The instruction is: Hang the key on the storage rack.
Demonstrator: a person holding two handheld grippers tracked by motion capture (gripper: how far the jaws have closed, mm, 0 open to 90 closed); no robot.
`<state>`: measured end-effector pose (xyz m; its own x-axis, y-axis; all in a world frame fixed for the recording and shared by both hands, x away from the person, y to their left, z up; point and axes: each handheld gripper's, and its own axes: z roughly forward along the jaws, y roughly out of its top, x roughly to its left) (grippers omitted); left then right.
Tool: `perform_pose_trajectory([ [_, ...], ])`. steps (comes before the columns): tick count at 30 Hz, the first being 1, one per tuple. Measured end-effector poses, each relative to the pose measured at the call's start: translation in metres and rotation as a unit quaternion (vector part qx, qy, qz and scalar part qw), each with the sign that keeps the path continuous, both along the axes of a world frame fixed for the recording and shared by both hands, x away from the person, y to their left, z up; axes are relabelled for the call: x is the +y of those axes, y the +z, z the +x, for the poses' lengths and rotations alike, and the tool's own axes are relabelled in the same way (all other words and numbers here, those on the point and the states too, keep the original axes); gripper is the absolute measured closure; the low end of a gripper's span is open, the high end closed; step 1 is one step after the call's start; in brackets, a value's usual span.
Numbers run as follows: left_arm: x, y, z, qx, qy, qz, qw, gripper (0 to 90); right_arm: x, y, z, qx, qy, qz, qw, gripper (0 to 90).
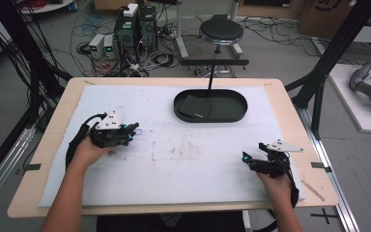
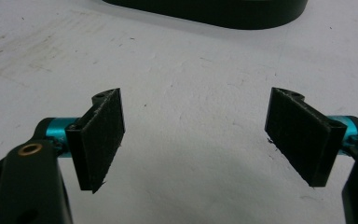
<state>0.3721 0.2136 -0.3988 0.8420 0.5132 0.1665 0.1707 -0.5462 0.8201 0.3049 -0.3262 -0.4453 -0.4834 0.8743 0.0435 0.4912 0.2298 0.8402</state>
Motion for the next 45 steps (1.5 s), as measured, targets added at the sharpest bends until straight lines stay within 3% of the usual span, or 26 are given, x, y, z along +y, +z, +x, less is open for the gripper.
perform_pose_trajectory([
  [1, 0.0, 0.0, 0.0, 0.0, 0.0, 0.0, 1.0, 78.4, 0.0, 0.0, 0.0, 0.0, 0.0, 0.0, 1.0, 20.2],
  [3, -0.002, 0.006, -0.001, -0.01, 0.0, -0.027, 0.9996, 78.3, 0.0, 0.0, 0.0, 0.002, -0.001, 0.001, 1.0, 20.2],
  [6, -0.008, 0.017, 0.0, -0.022, -0.001, -0.049, 0.9985, 78.4, 0.0, 0.0, 0.0, 0.001, -0.001, 0.002, 1.0, 20.2],
  [13, -0.033, 0.044, 0.007, -0.055, 0.005, -0.068, 0.9961, 78.3, 0.0, 0.001, -0.001, 0.0, -0.001, 0.005, 1.0, 20.2],
  [25, -0.086, 0.08, 0.035, -0.084, 0.004, -0.075, 0.9936, 78.3, -0.005, 0.002, -0.002, -0.005, -0.005, 0.015, 0.9999, 20.2],
  [33, -0.112, 0.103, 0.062, -0.099, 0.012, -0.06, 0.9932, 78.3, -0.006, 0.003, -0.002, -0.006, -0.005, 0.021, 0.9997, 20.2],
  [36, -0.118, 0.107, 0.071, -0.095, 0.018, -0.067, 0.993, 78.4, -0.006, 0.002, -0.002, -0.006, -0.004, 0.021, 0.9998, 20.2],
  [45, -0.134, 0.108, 0.103, -0.077, 0.048, -0.054, 0.9944, 78.3, -0.007, 0.002, 0.0, -0.004, -0.003, 0.023, 0.9997, 20.2],
])
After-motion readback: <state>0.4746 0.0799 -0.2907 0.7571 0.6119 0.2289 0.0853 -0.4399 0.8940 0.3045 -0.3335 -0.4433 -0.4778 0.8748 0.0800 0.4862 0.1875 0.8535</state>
